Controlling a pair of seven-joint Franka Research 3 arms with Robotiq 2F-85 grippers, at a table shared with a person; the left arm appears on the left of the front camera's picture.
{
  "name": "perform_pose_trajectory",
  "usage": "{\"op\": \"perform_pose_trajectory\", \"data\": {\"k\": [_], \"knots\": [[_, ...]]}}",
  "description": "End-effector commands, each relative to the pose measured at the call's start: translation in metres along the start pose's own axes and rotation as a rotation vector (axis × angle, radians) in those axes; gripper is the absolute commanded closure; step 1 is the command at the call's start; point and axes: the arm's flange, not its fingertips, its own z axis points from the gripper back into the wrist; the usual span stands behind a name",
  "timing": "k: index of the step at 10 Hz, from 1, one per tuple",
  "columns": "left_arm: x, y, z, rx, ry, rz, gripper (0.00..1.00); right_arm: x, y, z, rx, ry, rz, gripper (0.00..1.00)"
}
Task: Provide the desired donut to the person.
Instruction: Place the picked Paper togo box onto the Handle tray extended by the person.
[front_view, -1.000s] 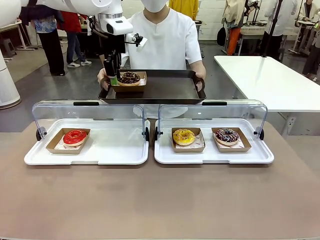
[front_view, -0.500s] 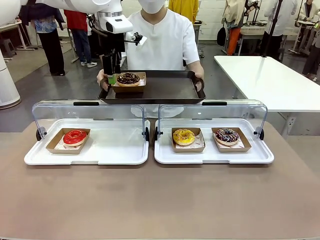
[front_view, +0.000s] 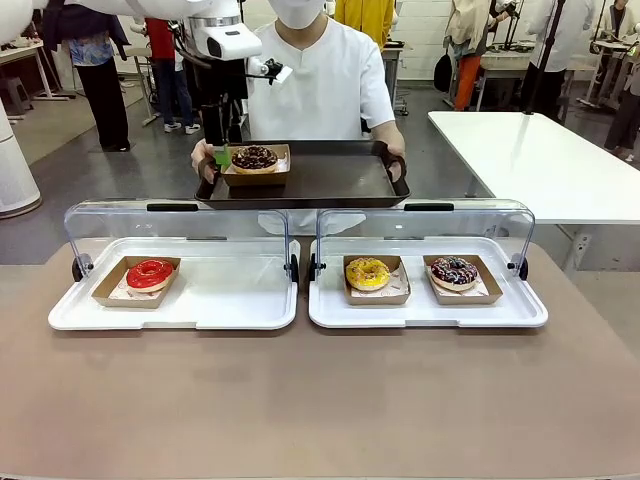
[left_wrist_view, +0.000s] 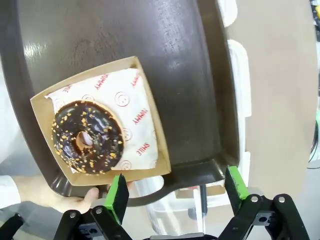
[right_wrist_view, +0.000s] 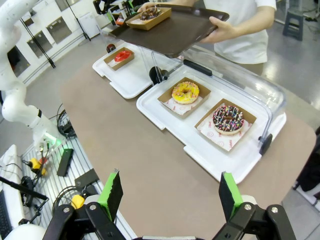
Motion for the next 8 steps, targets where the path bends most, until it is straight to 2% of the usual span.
{"op": "perform_pose_trajectory", "data": {"k": [1, 3, 5, 7, 8], "knots": [[-0.037, -0.059, 0.009, 0.013, -0.044, -0.052, 0.00, -0.001, 0.001, -0.001, 0.000, 0.001, 0.000, 0.00], [-0.075, -0.103, 0.007, 0.036, -0.061, -0.040, 0.00, -0.001, 0.001, -0.001, 0.000, 0.001, 0.000, 0.00], [-0.107, -0.129, 0.004, 0.060, -0.110, -0.005, 0.00, -0.001, 0.001, -0.001, 0.000, 0.001, 0.000, 0.00], [-0.121, -0.150, 0.003, 0.093, -0.134, -0.002, 0.00, -0.001, 0.001, -0.001, 0.000, 0.001, 0.000, 0.00], [-0.125, -0.148, 0.007, 0.097, -0.139, 0.009, 0.00, -0.001, 0.001, -0.001, 0.000, 0.001, 0.000, 0.00]]}}
